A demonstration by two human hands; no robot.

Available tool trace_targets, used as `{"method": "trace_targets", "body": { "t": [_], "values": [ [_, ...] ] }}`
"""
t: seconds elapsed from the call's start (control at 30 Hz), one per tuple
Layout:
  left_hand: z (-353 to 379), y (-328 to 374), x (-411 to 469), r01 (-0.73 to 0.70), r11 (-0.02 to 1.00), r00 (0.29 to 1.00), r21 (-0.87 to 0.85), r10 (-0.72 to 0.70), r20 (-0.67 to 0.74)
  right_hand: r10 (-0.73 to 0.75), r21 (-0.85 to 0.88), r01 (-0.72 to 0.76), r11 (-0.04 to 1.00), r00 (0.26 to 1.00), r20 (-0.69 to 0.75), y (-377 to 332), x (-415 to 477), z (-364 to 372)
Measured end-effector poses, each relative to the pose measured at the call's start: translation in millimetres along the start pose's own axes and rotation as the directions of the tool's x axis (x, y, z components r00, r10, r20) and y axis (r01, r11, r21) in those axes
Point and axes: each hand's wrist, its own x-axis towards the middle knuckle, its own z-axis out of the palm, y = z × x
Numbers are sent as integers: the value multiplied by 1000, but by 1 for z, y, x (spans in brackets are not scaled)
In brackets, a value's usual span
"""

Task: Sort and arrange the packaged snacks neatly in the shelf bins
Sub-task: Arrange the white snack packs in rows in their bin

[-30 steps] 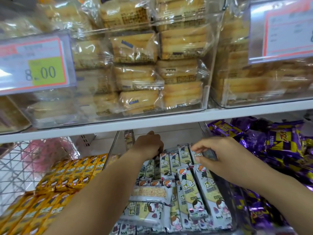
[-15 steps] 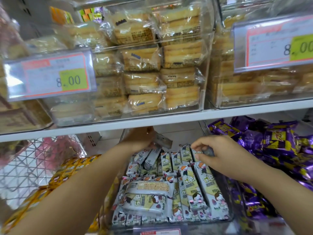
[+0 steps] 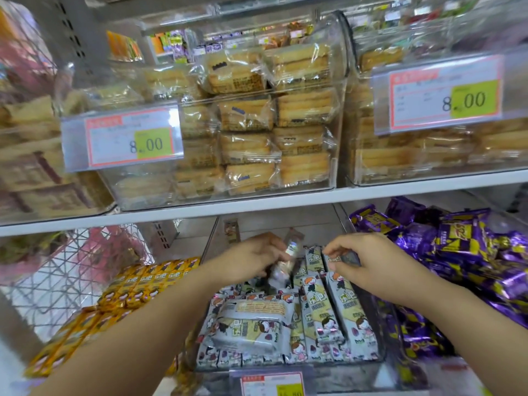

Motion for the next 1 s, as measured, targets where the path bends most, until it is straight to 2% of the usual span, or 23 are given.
{"method": "trace_targets", "body": {
  "t": [0.1,0.4,0.47,0.67,0.73,0.8,0.93,1.0],
  "values": [
    [9,4,5,35,999,996,-34,-32,81,-7,8,7,1000,1000,2,1,-1,-1],
    [14,6,18,74,995,997,71,-74,2,-22,9,22,1000,1000,2,2,2,-2],
    [21,11,24,94,995,995,28,-95,28,-17,11,17,1000,1000,5,1,2,-2],
    [17,18,22,130,990,986,52,-134,97,-21,17,21,1000,1000,-10,0,3,-5],
    [9,23,12,78,974,996,212,-86,27,-29,5,30,1000,999,-23,0,3,-6],
    [6,37,-5,-10,940,999,340,-2,34,-39,-12,39,999,999,-35,0,2,-7],
    [21,66,-35,-106,890,951,443,-39,306,-54,-140,57,989,998,26,-1,-1,-5],
    [36,68,-42,-169,817,940,551,-35,340,-36,-160,44,986,998,53,-2,-2,-2]
  ]
}}
